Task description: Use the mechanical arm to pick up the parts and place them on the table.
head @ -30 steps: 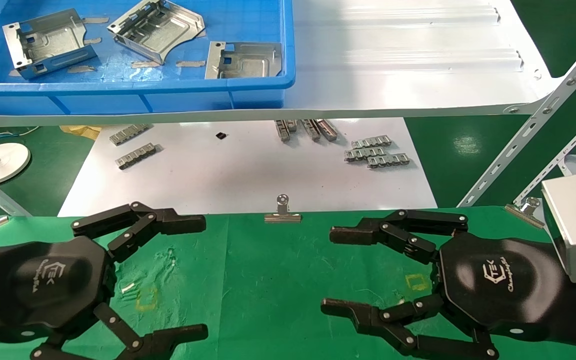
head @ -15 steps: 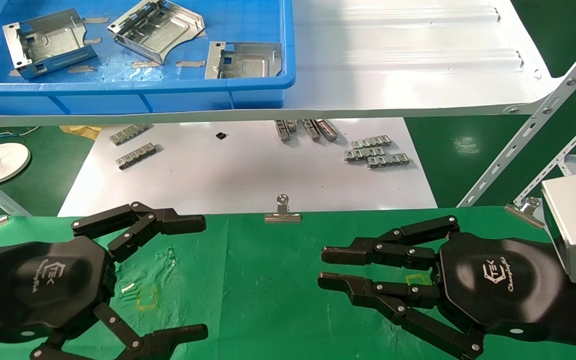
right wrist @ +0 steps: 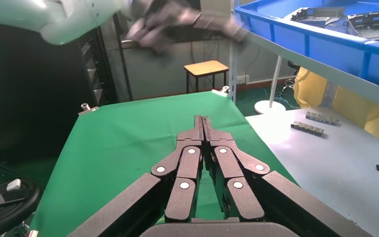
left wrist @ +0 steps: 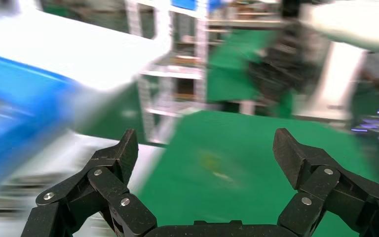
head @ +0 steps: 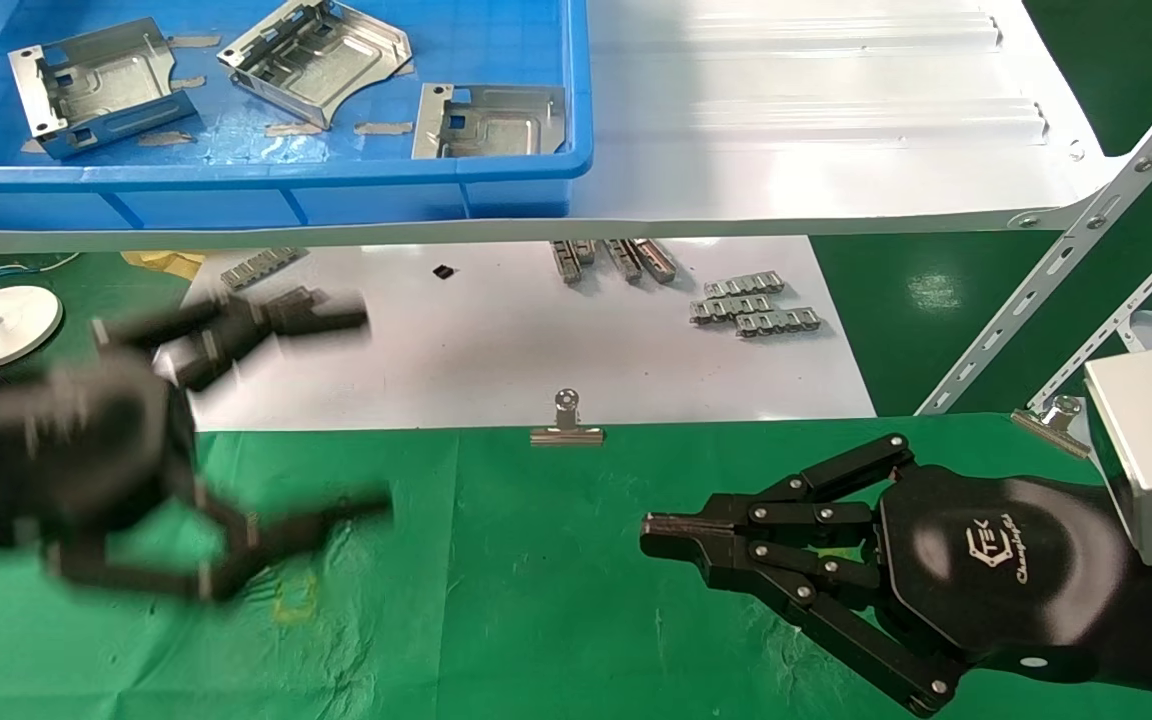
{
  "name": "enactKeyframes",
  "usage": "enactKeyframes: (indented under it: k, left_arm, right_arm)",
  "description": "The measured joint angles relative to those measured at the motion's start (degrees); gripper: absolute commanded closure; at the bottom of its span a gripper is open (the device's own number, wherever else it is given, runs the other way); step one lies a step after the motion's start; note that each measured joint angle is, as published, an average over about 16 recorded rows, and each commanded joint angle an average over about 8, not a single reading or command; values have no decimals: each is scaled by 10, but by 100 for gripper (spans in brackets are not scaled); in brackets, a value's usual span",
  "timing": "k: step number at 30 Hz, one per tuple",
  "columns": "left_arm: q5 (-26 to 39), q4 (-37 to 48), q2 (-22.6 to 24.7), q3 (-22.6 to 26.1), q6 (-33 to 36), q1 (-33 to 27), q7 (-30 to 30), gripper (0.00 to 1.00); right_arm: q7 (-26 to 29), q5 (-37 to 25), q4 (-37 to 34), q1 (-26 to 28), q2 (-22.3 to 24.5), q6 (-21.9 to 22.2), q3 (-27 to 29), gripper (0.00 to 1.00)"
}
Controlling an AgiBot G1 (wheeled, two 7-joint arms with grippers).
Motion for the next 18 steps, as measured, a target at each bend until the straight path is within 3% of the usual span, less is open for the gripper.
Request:
enactKeyframes:
  k: [6,15,16,18]
  left_arm:
    - [100,93,57,38,-66,-134,-29,0]
    - [269,333,176,117,-161,-328,-34,0]
    - [283,361,187,123,-171,-345,-32,2]
    - [308,413,209,135,-190,-374,-27,17]
  right_arm:
    - [0,0,0,0,0,0,0,100]
    - [0,0,0,0,0,0,0,100]
    - [0,0,0,0,0,0,0,100]
    - [0,0,0,0,0,0,0,100]
